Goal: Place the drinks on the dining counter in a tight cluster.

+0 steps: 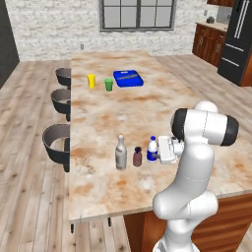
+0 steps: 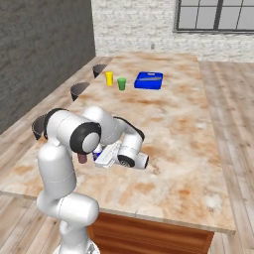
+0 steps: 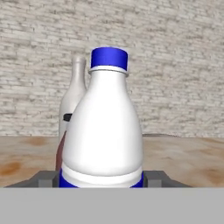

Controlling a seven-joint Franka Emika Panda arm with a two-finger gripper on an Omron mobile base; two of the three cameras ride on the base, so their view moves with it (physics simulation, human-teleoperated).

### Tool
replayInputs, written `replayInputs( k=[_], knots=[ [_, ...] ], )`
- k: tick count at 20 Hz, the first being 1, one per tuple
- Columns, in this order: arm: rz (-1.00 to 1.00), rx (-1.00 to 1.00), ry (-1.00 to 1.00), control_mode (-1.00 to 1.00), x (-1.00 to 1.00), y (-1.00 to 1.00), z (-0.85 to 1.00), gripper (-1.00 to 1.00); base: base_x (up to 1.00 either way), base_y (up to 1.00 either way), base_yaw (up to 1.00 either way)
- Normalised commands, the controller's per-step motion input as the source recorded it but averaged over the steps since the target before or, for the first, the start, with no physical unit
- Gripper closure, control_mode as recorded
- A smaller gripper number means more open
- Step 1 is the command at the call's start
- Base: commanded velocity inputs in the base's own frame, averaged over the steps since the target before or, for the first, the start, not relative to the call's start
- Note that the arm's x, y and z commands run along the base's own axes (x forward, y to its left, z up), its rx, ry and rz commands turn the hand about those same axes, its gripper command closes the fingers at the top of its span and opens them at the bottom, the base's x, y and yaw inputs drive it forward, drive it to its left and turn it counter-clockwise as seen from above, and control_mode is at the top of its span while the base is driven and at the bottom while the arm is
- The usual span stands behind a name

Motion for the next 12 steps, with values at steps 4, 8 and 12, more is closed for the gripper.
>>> replayInputs(
  k=[4, 8, 12],
  knots=[
    [0.00, 0.00, 0.00, -1.00, 0.00, 0.00, 0.00, 1.00, 0.00, 0.00, 0.00],
    [0.00, 0.00, 0.01, -1.00, 0.00, 0.00, 0.00, -1.00, 0.00, 0.00, 0.00],
    [0.00, 0.00, 0.00, -1.00, 0.00, 0.00, 0.00, -1.00, 0.00, 0.00, 0.00]
  ],
)
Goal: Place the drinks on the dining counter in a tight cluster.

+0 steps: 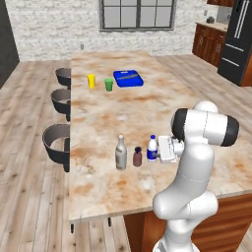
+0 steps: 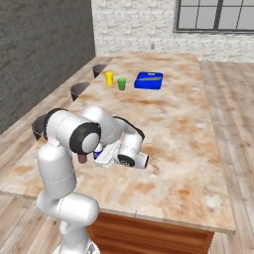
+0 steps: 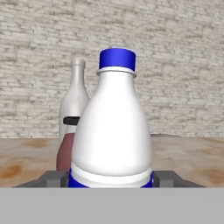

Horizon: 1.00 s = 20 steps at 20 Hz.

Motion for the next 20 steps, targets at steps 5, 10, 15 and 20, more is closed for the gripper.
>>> replayInputs(
  k=[5, 10, 15, 20],
  knots=[
    [0.00, 0.00, 0.00, -1.00, 0.00, 0.00, 0.00, -1.00, 0.00, 0.00, 0.00],
    [0.00, 0.00, 0.00, -1.00, -0.02, 0.00, 0.00, -1.00, 0.00, 0.00, 0.00],
    [0.00, 0.00, 0.00, -1.00, -0.07, -0.09, 0.00, -1.00, 0.00, 0.00, 0.00],
    [0.00, 0.00, -0.01, -1.00, -0.11, -0.28, 0.02, -1.00, 0.00, 0.00, 0.00]
  ],
)
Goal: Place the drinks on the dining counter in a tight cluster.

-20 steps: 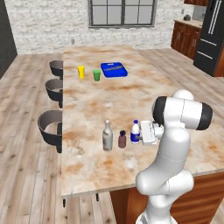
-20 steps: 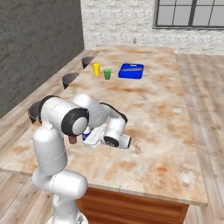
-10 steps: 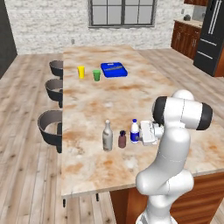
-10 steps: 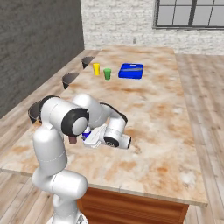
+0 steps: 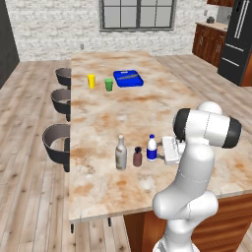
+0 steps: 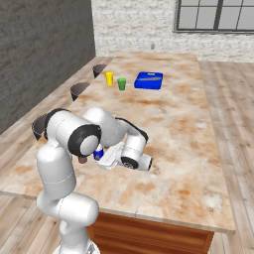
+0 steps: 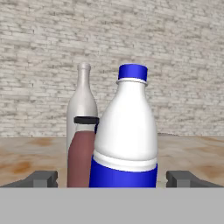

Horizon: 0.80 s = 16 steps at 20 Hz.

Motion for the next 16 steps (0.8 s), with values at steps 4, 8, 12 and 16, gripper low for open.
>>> replayInputs(
  k=[4, 8, 12, 16],
  knots=[
    [0.00, 0.00, -0.02, -1.00, -0.08, -0.37, 0.28, -1.00, 0.00, 0.00, 0.00],
    [-0.10, -0.01, 0.08, -1.00, -0.27, -0.55, 0.65, -1.00, 0.00, 0.00, 0.00],
    [-0.22, -0.02, 0.25, -1.00, -0.43, -0.67, 0.52, -1.00, 0.00, 0.00, 0.00],
    [-0.29, -0.13, 0.36, -1.00, -0.43, -0.43, 0.46, -1.00, 0.00, 0.00, 0.00]
  ],
)
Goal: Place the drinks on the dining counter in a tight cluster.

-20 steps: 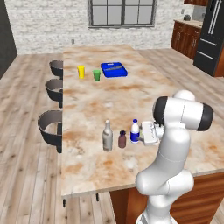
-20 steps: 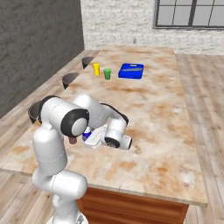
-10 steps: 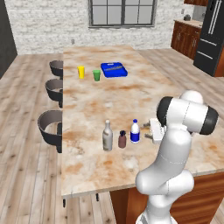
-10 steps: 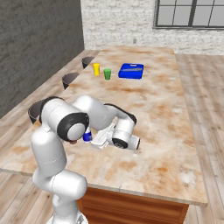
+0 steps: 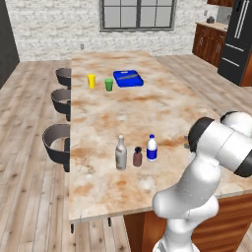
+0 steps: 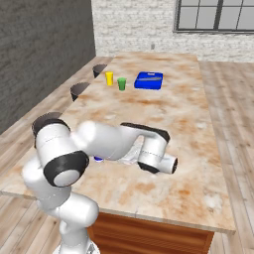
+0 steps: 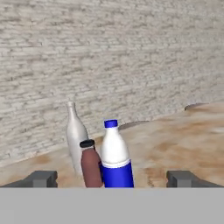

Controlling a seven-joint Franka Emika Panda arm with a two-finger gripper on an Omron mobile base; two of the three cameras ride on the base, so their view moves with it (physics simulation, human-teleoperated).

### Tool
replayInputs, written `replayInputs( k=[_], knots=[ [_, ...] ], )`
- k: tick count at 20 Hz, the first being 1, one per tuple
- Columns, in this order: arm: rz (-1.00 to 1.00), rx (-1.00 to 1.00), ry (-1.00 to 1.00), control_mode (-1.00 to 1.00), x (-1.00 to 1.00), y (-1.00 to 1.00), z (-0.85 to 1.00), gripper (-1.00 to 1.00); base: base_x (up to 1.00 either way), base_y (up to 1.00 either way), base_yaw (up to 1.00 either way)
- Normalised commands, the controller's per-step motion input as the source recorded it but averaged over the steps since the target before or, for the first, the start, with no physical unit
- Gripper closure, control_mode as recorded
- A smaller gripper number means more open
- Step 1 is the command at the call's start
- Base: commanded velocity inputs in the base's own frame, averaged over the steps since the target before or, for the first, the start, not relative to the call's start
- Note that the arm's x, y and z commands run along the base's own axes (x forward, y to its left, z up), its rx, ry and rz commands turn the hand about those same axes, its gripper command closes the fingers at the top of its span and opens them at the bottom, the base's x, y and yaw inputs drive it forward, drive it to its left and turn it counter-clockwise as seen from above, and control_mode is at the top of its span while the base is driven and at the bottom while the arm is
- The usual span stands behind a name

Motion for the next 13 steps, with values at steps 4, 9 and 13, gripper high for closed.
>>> replayInputs(
  k=[4, 9, 13],
  knots=[
    [-0.32, -0.23, 0.56, -1.00, -0.19, 0.00, 0.47, -1.00, 0.00, 0.00, 0.00],
    [-0.34, -0.20, 0.62, -1.00, -0.33, -0.02, 0.21, -1.00, 0.00, 0.00, 0.00],
    [-0.40, -0.13, 0.66, -1.00, -0.32, -0.03, 0.10, -1.00, 0.00, 0.00, 0.00]
  ],
)
